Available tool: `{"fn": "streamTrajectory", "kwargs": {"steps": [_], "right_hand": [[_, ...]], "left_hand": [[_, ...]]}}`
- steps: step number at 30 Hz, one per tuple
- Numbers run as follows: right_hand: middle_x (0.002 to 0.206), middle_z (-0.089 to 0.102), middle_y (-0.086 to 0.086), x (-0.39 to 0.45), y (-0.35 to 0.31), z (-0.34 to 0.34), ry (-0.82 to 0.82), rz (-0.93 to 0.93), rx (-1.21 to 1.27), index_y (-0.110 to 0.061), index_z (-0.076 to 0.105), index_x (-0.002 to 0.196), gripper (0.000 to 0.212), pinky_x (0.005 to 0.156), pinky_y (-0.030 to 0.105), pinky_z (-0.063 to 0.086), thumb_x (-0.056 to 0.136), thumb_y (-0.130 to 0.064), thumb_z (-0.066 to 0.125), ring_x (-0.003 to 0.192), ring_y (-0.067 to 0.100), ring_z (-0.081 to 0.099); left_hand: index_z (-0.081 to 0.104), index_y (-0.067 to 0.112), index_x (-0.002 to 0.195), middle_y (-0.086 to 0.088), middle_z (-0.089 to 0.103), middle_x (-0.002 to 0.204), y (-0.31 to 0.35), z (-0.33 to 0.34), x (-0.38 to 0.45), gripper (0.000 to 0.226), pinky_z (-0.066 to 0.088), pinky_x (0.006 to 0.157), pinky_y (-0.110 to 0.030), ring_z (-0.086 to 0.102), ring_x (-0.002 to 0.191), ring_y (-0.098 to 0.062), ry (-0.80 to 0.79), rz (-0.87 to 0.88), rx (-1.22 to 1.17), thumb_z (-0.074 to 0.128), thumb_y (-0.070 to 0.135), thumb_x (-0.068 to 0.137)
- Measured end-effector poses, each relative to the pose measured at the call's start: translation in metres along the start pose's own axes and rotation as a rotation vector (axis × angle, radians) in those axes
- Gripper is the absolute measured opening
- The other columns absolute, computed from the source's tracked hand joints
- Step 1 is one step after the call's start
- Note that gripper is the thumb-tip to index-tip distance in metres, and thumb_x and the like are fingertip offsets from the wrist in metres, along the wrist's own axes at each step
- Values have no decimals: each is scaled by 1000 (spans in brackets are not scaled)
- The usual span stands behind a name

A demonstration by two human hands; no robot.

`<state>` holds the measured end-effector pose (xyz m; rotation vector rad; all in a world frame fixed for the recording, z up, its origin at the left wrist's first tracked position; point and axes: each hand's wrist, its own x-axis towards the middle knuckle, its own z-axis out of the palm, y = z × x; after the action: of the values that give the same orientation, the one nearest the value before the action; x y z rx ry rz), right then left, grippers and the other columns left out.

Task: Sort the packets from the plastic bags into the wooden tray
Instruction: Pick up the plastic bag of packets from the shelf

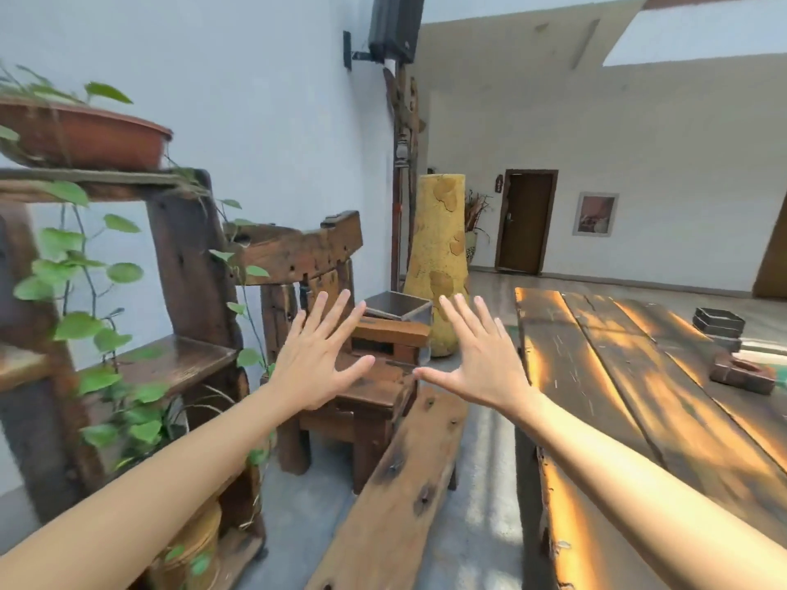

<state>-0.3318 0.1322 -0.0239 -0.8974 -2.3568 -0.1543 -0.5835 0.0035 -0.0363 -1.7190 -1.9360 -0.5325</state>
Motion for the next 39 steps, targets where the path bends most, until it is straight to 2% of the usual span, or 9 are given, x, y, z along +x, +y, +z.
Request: {"fn": "streamTrajectory", "kwargs": {"steps": [8, 11, 18, 24, 28, 32, 34, 36, 39], "right_hand": [[173, 0, -9, 42, -74, 74, -117, -195, 156, -42, -4, 162, 116, 126, 53, 6, 72, -98, 41, 160, 21, -7], [173, -1, -9, 62, -114, 91, -128, -263, 193, -42, -3, 162, 115, 123, 47, -3, 72, -98, 40, 160, 22, -8], [173, -4, -8, 104, -224, 128, -134, -379, 257, -43, -1, 162, 112, 118, 43, -10, 73, -97, 39, 160, 23, -9], [174, 4, -5, 126, -332, 151, -188, -525, 282, -39, 2, 163, 108, 127, 50, 1, 78, -90, 43, 160, 23, -11], [173, 6, -6, 139, -408, 171, -215, -614, 288, -40, 2, 163, 103, 127, 50, 0, 81, -89, 40, 159, 23, -12], [173, 12, -4, 145, -484, 197, -261, -666, 308, -39, 7, 163, 94, 127, 52, 0, 87, -82, 39, 160, 25, -10], [173, 13, -3, 147, -521, 207, -312, -685, 323, -39, 8, 163, 89, 126, 52, -2, 90, -78, 40, 160, 26, -10], [173, 13, -4, 151, -556, 214, -350, -710, 347, -38, 9, 163, 84, 126, 52, -1, 93, -73, 41, 160, 25, -10], [172, 19, -2, 159, -601, 220, -396, -712, 424, -35, 18, 163, 75, 127, 53, 5, 98, -64, 42, 160, 26, -4]], "left_hand": [[-1, 42, 160, 6, -7, 170, -77, -20, -68, 80, 6, 126, -53, -11, 156, -25, -77, -223, 164, 25, 76, 92], [-4, 42, 160, 7, -10, 170, -108, -33, -89, 81, 3, 126, -51, -13, 156, -24, -103, -313, 211, 23, 76, 92], [-6, 42, 159, 7, -12, 169, -195, -79, -139, 81, 1, 126, -53, -15, 156, -24, -98, -482, 270, 15, 78, 89], [-3, 41, 160, 8, -13, 169, -278, -117, -195, 80, -3, 124, -51, -16, 155, -22, -80, -655, 276, 21, 75, 92], [-4, 43, 159, 10, -15, 168, -331, -144, -238, 78, -6, 124, -51, -16, 156, -23, -86, -757, 319, 19, 76, 92], [-4, 43, 159, 10, -15, 167, -374, -170, -283, 87, -5, 123, -52, -15, 156, -23, -90, -893, 347, 6, 83, 83], [-3, 42, 160, 8, -13, 168, -393, -185, -305, 85, -3, 124, -54, -12, 156, -25, -100, -950, 356, 10, 82, 86], [1, 40, 160, 7, -10, 169, -409, -201, -324, 78, -2, 123, -54, -11, 156, -26, -101, -990, 373, 21, 74, 93], [23, 33, 160, 5, 0, 171, -424, -222, -345, 72, 2, 124, -54, -8, 157, -26, -69, -1028, 380, 32, 63, 95]]}}
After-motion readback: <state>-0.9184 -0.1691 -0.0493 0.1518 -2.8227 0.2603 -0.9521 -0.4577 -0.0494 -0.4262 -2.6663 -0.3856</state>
